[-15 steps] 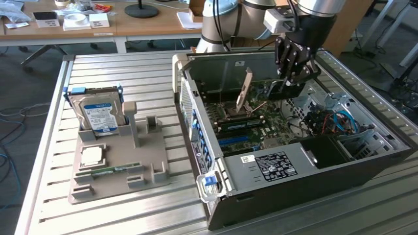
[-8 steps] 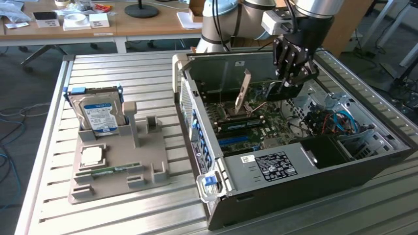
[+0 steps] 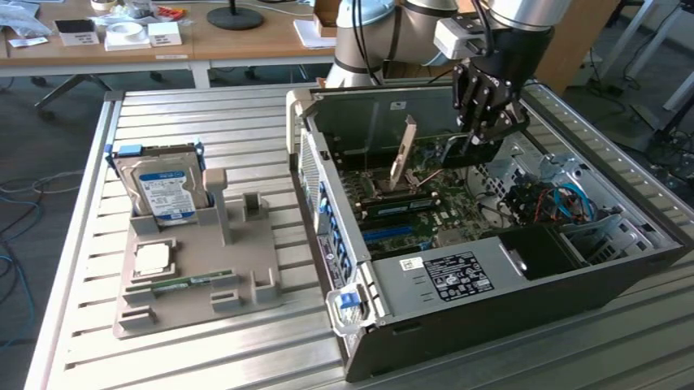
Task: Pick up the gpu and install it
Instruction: 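Insert the gpu into the slot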
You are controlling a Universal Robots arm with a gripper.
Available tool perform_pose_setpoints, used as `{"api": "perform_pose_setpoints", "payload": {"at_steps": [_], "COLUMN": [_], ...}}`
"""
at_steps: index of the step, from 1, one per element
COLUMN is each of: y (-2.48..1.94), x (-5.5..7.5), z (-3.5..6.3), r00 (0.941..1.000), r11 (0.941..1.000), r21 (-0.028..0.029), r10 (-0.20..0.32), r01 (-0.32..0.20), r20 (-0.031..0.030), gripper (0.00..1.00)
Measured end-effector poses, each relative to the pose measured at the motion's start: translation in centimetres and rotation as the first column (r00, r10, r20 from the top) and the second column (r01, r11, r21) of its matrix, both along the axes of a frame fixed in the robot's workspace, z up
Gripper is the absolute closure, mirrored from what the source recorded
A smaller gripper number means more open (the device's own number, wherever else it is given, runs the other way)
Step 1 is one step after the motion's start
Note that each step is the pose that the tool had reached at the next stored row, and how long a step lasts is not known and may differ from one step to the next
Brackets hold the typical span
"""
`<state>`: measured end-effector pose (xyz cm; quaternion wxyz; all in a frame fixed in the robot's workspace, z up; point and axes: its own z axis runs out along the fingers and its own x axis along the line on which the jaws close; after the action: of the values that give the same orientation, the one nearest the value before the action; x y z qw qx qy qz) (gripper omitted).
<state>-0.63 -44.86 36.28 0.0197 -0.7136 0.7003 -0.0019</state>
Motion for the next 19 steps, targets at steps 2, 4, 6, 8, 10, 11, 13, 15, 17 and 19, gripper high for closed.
{"api": "perform_pose_setpoints", "payload": {"at_steps": [2,4,6,8,10,11,13,15,17,19], "y": [0.00,0.00,-0.01,0.00,0.00,0.00,0.00,0.00,0.00,0.00], "x": [-0.02,-0.02,-0.02,-0.02,-0.02,-0.03,-0.03,-0.03,-0.03,-0.03], "z": [-0.11,-0.20,-0.24,-0.27,-0.29,-0.40,-0.46,-0.49,-0.49,-0.49], "r00": [1.0000,1.0000,1.0000,1.0000,1.0000,1.0000,1.0000,1.0000,1.0000,1.0000], "r11": [1.0000,1.0000,1.0000,1.0000,1.0000,1.0000,1.0000,1.0000,1.0000,1.0000], "r21": [-0.0002,-0.0004,-0.0006,-0.0004,-0.0005,-0.0004,-0.0004,-0.0003,-0.0003,-0.0003], "r10": [0.001,0.002,0.002,0.002,0.002,0.003,0.003,0.003,0.003,0.003], "r01": [-0.001,-0.002,-0.002,-0.002,-0.002,-0.003,-0.003,-0.003,-0.003,-0.003], "r20": [0.0000,0.0000,0.0000,0.0000,0.0000,0.0002,0.0003,0.0003,0.0003,0.0003], "gripper": [0.73,0.73,0.73,0.73,0.73,0.73,0.73,0.73,0.73,0.73]}}
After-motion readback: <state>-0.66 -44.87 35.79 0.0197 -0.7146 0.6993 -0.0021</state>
